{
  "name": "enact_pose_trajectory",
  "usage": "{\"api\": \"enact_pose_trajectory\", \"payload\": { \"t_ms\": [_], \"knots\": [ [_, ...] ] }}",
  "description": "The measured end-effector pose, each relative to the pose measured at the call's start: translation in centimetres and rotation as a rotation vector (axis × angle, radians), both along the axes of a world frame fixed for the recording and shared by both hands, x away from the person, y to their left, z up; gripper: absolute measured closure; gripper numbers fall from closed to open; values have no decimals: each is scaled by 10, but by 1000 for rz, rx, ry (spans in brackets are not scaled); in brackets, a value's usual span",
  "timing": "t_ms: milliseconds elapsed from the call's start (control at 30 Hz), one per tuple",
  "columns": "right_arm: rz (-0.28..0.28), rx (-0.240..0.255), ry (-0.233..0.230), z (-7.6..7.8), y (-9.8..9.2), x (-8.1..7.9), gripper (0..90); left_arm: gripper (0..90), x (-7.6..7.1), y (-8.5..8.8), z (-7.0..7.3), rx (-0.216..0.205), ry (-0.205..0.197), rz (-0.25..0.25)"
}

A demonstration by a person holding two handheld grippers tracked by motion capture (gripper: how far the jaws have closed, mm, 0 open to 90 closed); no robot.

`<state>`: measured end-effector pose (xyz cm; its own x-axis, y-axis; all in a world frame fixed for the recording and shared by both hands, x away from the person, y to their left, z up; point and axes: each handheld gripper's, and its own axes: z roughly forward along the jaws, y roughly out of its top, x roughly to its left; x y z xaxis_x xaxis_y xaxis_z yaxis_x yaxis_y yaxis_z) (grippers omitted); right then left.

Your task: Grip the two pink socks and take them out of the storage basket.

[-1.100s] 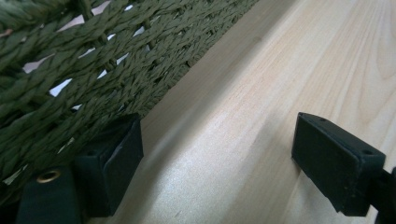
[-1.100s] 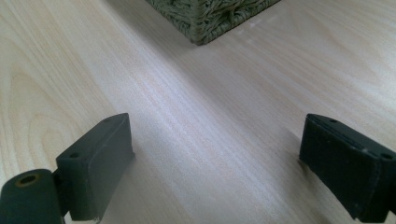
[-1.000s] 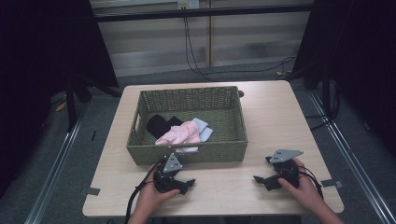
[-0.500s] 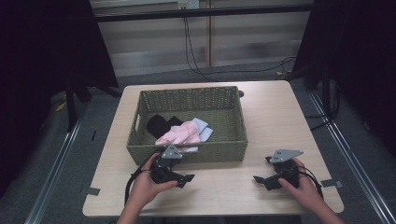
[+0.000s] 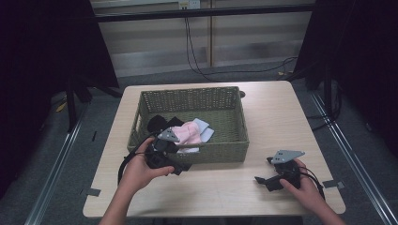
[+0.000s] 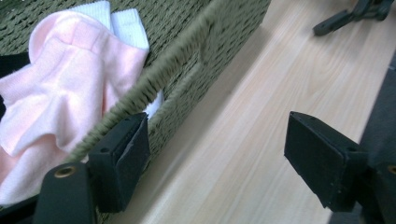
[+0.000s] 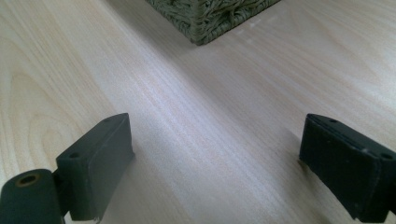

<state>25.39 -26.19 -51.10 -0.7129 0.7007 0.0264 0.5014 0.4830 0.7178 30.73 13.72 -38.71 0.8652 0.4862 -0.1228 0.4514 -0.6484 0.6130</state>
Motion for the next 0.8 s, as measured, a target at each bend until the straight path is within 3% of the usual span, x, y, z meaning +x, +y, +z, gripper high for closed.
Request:
{"api": "enact_pose_trajectory", "payload": {
  "t_ms": [100, 200, 433, 800],
  "knots": [
    [0, 0, -1, 0, 0, 0, 89, 220, 6, 1, 11, 15, 2, -5],
    [0, 0, 1, 0, 0, 0, 88, 223, 12, 0, 17, -13, 22, 30],
    [-1, 0, 1, 0, 0, 0, 88, 231, 40, 5, 31, 30, 28, 62],
    [0, 0, 0, 0, 0, 0, 88, 240, 73, 9, 23, 68, 47, 131]
  ]
}}
